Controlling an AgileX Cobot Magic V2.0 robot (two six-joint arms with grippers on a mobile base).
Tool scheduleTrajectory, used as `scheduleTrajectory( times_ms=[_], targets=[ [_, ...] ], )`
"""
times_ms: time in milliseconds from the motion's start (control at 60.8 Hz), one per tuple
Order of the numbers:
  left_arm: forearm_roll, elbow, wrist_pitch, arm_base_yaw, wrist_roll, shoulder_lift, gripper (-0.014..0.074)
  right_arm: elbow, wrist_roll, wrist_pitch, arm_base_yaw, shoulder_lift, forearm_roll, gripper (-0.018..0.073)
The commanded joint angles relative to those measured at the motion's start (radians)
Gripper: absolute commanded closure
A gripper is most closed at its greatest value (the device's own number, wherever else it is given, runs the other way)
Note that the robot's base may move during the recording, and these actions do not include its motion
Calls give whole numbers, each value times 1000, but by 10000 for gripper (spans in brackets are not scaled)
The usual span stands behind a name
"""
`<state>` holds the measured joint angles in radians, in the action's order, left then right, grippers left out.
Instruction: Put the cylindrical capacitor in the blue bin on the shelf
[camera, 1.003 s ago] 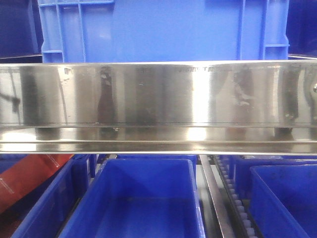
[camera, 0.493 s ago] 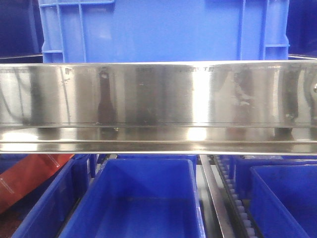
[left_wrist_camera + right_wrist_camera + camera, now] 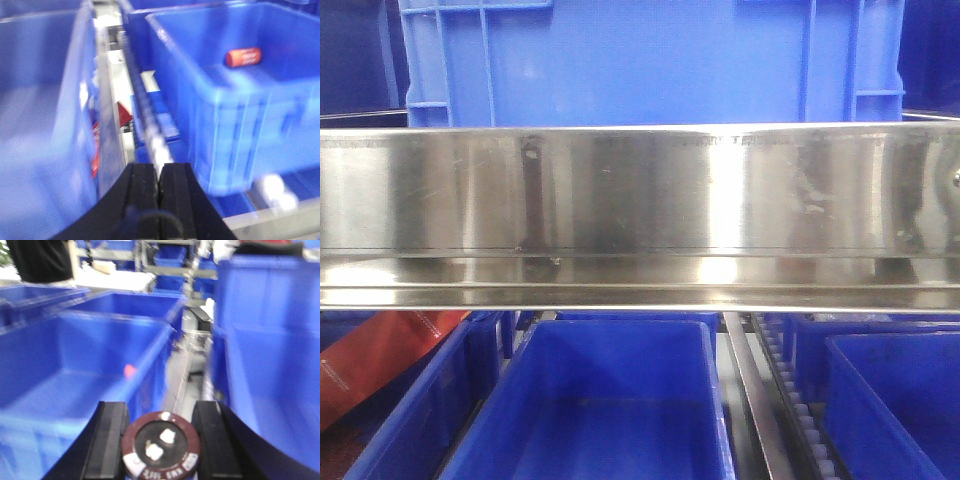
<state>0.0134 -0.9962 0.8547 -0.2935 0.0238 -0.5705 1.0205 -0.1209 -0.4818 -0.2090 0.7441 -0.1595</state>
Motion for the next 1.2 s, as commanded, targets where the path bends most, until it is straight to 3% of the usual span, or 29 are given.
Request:
scheduleTrajectory(
  times_ms=[0, 263, 427, 658, 756, 839, 888, 970, 1184],
  targets=[
    [-13, 52, -27, 8, -8, 64, 678, 83, -19, 32, -50, 72, -7, 587],
    [-13, 100, -31, 6, -8, 127, 678, 365, -50, -25, -225, 407, -7, 587],
    [-13, 100, -33, 6, -8, 127, 678, 489, -50, -88, -253, 611, -9, 587],
    [-29, 100, -35, 6, -8, 127, 678, 525, -50, -74, -253, 783, -12, 582],
    [-37, 100, -35, 6, -8, 127, 678, 525, -50, -72, -253, 819, -12, 494],
    [-37, 100, -35, 6, -8, 127, 678, 525, -50, -75, -253, 829, -12, 318],
    [-37, 100, -35, 6, -8, 127, 678, 525, -50, -75, -253, 829, -12, 148],
    [-37, 100, -35, 6, -8, 127, 678, 525, -50, -77, -253, 827, -12, -20],
    [-37, 100, -35, 6, -8, 127, 678, 525, -50, -86, -253, 780, -12, 76]
  ],
)
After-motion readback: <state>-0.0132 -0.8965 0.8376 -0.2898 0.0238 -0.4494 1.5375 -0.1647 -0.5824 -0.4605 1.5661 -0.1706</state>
